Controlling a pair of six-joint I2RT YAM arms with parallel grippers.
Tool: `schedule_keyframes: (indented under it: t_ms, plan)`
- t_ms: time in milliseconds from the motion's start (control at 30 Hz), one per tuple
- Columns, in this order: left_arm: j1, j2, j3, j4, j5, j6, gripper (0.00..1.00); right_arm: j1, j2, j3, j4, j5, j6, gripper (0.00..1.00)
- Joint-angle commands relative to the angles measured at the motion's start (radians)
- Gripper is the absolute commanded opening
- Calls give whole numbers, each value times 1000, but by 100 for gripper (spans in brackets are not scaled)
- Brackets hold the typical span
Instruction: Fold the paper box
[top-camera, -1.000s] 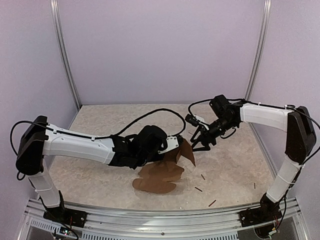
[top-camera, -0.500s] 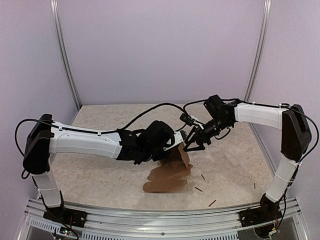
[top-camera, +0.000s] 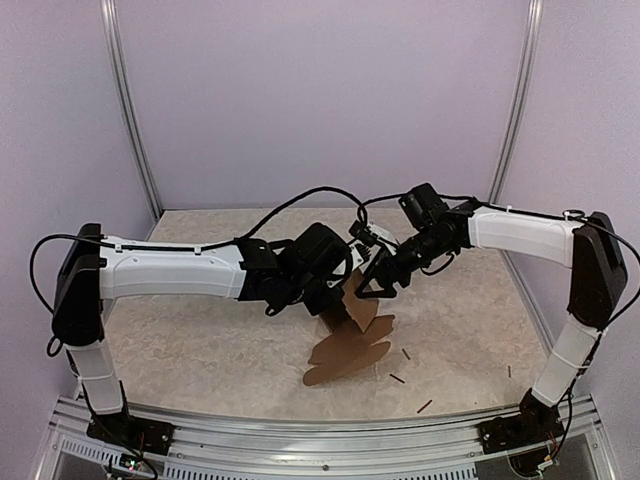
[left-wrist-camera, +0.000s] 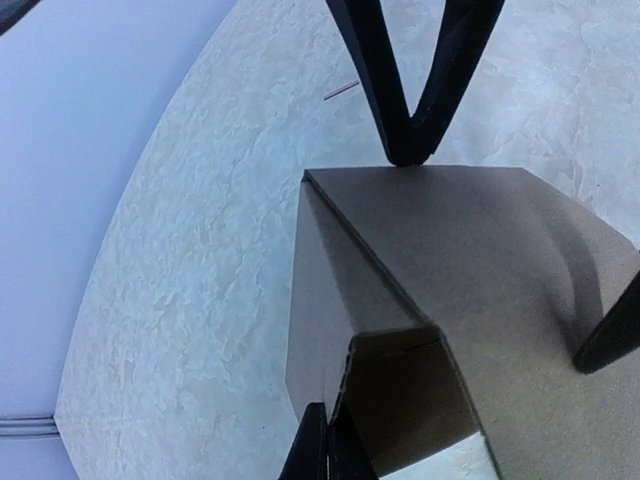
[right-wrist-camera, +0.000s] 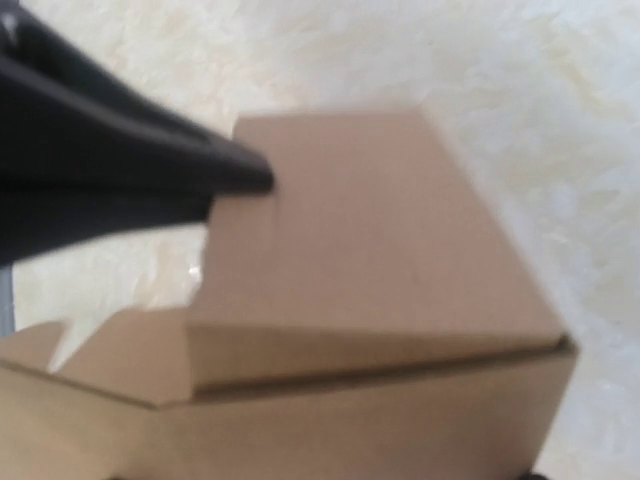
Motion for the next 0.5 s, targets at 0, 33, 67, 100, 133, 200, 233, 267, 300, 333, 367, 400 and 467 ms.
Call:
schedule_keyframes:
  t_ms: [0, 33, 67, 100, 133, 200, 233, 267, 300, 333, 367, 400, 467]
  plan:
    - [16, 10, 46, -23, 113, -114, 0, 21, -71, -39, 85, 62, 55, 93]
    - [22, 11, 50, -32, 132, -129, 0, 21, -75, -44, 87, 55, 53, 95]
    - [27, 10, 56, -41, 157, -145, 0, 24, -76, -48, 87, 58, 53, 97]
    - [34, 11, 63, -51, 181, -163, 0, 25, -77, -53, 91, 69, 53, 98]
    - [40, 10, 65, -56, 213, -178, 0, 28, -79, -59, 99, 81, 52, 99]
    - [51, 7, 70, -62, 273, -209, 0, 33, -76, -67, 110, 106, 58, 99]
    - [56, 5, 72, -64, 302, -222, 0, 37, -70, -65, 110, 126, 60, 98]
    - [62, 3, 72, -67, 329, -233, 0, 41, -63, -60, 108, 152, 64, 97]
    - [67, 4, 75, -71, 350, -239, 0, 44, -56, -57, 106, 173, 65, 97]
    - [70, 3, 75, -77, 365, -240, 0, 46, -50, -56, 102, 191, 68, 96]
    - [74, 4, 79, -83, 388, -266, 0, 47, -48, -55, 100, 208, 68, 96]
    - [77, 7, 80, -88, 400, -270, 0, 47, -47, -55, 97, 225, 68, 95]
    - [84, 10, 83, -96, 438, -285, 0, 49, -48, -58, 91, 248, 68, 94]
